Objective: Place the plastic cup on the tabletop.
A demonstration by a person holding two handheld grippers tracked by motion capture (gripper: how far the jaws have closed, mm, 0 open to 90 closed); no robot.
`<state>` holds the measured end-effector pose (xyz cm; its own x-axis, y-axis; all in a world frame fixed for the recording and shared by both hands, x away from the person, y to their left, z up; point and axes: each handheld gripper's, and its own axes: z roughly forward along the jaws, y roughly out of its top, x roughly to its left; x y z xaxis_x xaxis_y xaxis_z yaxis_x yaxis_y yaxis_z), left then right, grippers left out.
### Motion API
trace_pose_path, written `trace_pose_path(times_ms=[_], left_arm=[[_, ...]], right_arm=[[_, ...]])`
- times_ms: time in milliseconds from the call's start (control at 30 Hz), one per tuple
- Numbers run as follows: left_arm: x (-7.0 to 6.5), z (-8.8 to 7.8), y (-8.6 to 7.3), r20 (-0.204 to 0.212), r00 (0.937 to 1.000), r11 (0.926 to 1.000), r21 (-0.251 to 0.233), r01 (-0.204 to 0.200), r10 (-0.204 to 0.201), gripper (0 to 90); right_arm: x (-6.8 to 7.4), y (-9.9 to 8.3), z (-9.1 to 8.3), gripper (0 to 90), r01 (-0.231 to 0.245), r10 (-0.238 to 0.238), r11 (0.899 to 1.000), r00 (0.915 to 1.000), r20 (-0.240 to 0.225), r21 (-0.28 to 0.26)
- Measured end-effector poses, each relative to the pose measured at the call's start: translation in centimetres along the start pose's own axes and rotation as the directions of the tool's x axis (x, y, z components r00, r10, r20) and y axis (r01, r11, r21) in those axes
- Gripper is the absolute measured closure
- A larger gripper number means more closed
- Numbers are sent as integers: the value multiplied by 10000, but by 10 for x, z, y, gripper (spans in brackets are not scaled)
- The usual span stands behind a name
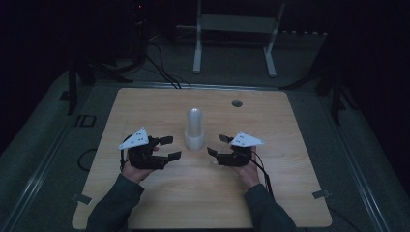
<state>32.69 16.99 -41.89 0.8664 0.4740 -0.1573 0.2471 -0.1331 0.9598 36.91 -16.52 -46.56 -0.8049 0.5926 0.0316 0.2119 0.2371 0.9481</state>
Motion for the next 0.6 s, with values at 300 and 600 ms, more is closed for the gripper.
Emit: trace_pose_path(times_ms=[300,600], left_arm=[[0,0,0,11,10000,10000,-9,5,-5,286],[0,0,0,12,10000,10000,15,-1,1,285]], right_arm=[[4,-7,7,259,309,-314,9987,9994,110,415],[6,-13,4,127,280,-280,9941,9996,-19,1051]])
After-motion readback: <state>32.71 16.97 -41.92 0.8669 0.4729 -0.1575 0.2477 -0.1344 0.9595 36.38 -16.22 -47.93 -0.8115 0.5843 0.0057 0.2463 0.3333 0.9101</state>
